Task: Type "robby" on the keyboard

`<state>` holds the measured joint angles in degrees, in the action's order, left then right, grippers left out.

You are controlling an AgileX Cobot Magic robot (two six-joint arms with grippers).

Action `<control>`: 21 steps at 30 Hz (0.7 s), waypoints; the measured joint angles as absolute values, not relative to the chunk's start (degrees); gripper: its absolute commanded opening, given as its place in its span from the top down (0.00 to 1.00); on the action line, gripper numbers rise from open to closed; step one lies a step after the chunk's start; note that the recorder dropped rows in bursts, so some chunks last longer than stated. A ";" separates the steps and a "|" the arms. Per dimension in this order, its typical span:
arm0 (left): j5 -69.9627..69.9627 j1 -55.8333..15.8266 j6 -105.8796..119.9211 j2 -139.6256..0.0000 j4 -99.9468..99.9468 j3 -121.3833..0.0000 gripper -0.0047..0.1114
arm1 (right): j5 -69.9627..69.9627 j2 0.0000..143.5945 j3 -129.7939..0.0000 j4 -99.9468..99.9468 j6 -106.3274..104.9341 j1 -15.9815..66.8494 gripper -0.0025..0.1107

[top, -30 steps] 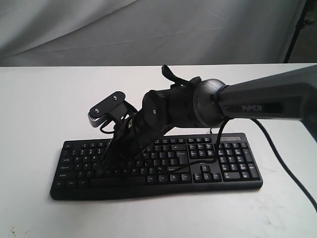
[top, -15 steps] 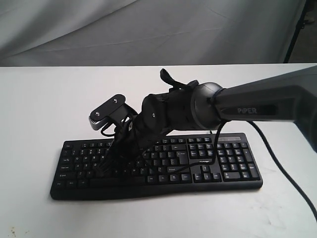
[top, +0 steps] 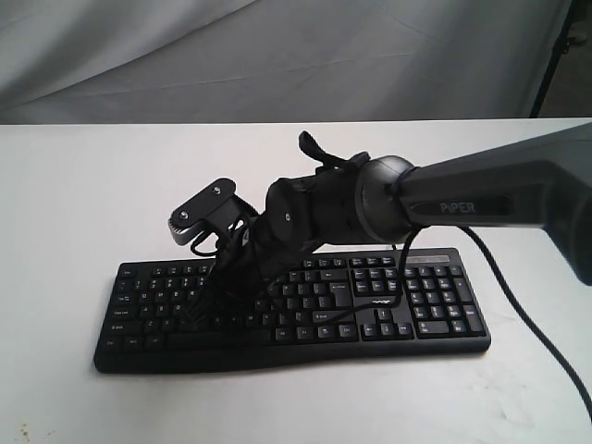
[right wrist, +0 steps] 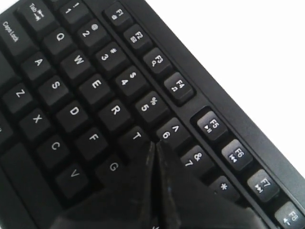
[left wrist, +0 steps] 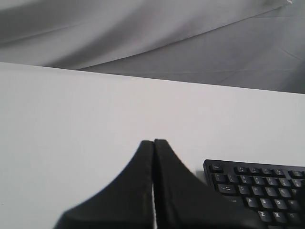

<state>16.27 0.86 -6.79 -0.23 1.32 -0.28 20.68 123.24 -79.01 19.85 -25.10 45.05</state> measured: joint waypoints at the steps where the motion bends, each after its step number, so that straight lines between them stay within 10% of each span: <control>1: 16.27 0.86 -6.79 -0.23 1.32 -0.28 0.96 | 20.69 123.24 -79.01 19.85 -25.10 45.05 0.98; 21: 16.27 0.86 -6.79 -0.23 1.32 -0.28 0.96 | 22.18 117.99 -79.13 18.82 -24.31 45.05 0.98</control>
